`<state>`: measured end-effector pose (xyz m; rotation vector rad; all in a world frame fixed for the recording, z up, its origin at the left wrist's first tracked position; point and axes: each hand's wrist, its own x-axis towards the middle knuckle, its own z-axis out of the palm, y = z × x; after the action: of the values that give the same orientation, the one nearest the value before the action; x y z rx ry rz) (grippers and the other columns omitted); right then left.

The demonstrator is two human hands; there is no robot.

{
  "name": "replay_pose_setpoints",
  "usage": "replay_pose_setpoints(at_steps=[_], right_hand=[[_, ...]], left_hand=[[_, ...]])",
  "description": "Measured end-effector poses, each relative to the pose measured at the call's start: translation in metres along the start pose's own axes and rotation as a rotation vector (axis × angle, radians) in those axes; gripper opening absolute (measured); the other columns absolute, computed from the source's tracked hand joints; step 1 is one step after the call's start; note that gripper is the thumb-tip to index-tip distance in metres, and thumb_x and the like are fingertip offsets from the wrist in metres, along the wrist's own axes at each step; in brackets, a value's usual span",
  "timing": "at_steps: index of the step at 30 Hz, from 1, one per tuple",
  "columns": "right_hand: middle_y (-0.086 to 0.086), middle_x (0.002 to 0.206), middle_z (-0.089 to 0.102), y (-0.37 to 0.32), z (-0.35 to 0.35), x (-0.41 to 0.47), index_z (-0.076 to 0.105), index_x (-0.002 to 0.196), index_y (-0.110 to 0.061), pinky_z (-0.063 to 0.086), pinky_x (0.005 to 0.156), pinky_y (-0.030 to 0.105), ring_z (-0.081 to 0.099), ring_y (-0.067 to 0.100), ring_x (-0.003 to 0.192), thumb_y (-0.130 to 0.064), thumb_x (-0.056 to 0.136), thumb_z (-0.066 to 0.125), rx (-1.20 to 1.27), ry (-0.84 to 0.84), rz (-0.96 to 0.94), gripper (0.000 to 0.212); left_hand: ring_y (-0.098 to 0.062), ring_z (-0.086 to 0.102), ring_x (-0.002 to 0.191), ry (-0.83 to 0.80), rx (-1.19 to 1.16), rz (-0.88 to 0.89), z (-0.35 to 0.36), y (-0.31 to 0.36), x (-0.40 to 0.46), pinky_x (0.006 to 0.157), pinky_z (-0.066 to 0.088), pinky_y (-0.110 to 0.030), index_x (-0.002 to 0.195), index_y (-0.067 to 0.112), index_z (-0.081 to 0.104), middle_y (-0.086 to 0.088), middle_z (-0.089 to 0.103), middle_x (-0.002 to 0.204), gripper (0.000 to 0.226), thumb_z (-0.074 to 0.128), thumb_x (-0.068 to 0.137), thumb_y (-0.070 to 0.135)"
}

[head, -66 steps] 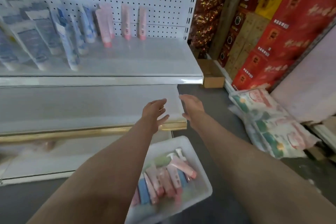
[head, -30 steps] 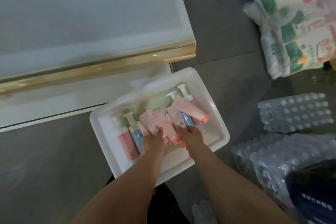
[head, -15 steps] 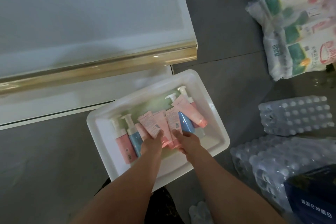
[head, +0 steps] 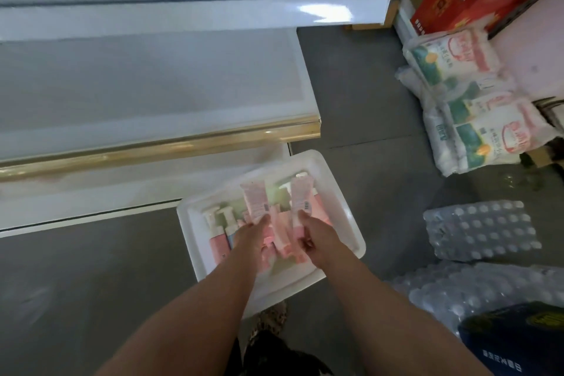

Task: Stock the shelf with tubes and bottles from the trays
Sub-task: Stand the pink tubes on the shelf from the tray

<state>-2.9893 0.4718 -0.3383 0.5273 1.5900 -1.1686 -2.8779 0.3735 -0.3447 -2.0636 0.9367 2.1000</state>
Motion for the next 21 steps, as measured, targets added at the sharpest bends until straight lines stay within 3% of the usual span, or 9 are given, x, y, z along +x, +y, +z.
replay_pose_setpoints(at_steps=[2,5,9,12,16,18,21], right_hand=[[0.001,0.061,0.064,-0.014,0.000,-0.017,0.069,0.102,-0.009,0.047,0.048,0.025,0.058,0.012,0.049,-0.026,0.099,0.063,0.010,-0.038,-0.050,0.019],[0.006,0.076,0.063,-0.029,0.004,-0.041,0.070,0.102,-0.010,0.046,0.058,0.026,0.058,0.014,0.061,-0.028,0.097,0.065,0.035,-0.119,-0.147,0.020],[0.005,0.083,0.064,-0.048,0.008,-0.071,0.067,0.109,-0.008,0.052,0.065,0.025,0.061,0.011,0.070,-0.023,0.093,0.071,0.146,-0.225,-0.270,0.022],[0.006,0.090,0.067,-0.068,0.016,-0.097,0.065,0.114,-0.009,0.052,0.075,0.029,0.062,0.014,0.078,-0.022,0.091,0.073,0.186,-0.281,-0.370,0.027],[0.009,0.097,0.066,-0.099,0.033,-0.138,0.064,0.120,-0.007,0.053,0.070,0.028,0.059,0.017,0.078,-0.018,0.088,0.072,0.227,-0.386,-0.494,0.034],[0.013,0.097,0.064,-0.112,0.042,-0.159,0.064,0.116,-0.006,0.051,0.070,0.029,0.058,0.018,0.076,-0.017,0.082,0.075,0.220,-0.468,-0.554,0.037],[0.009,0.092,0.066,-0.128,0.058,-0.183,0.062,0.104,-0.012,0.051,0.080,0.034,0.061,0.021,0.082,-0.016,0.084,0.073,0.172,-0.504,-0.591,0.023]], left_hand=[[-0.018,0.060,0.077,0.005,0.029,0.102,-0.002,0.014,-0.016,0.065,0.048,-0.029,0.110,0.011,0.063,-0.005,0.066,0.092,0.028,0.066,0.094,0.034],[-0.022,0.064,0.086,-0.015,0.005,0.215,-0.005,0.036,-0.043,0.074,0.054,-0.033,0.114,0.011,0.066,-0.007,0.068,0.098,0.034,0.069,0.091,0.036],[-0.017,0.064,0.082,-0.056,-0.100,0.351,-0.009,0.062,-0.083,0.063,0.046,-0.027,0.116,0.015,0.066,-0.003,0.069,0.100,0.034,0.076,0.087,0.030],[-0.018,0.062,0.077,-0.085,-0.182,0.429,-0.014,0.082,-0.116,0.064,0.041,-0.029,0.117,0.014,0.063,-0.004,0.071,0.096,0.038,0.079,0.084,0.023],[-0.019,0.065,0.076,-0.100,-0.190,0.570,-0.027,0.108,-0.155,0.069,0.042,-0.032,0.117,0.014,0.062,-0.006,0.073,0.098,0.041,0.081,0.082,0.022],[-0.019,0.065,0.076,-0.115,-0.195,0.636,-0.035,0.121,-0.172,0.070,0.042,-0.030,0.116,0.015,0.062,-0.006,0.073,0.097,0.040,0.081,0.081,0.021],[-0.016,0.063,0.071,-0.100,-0.190,0.738,-0.049,0.139,-0.196,0.061,0.044,-0.024,0.113,0.015,0.063,-0.007,0.073,0.093,0.036,0.081,0.081,0.018]])
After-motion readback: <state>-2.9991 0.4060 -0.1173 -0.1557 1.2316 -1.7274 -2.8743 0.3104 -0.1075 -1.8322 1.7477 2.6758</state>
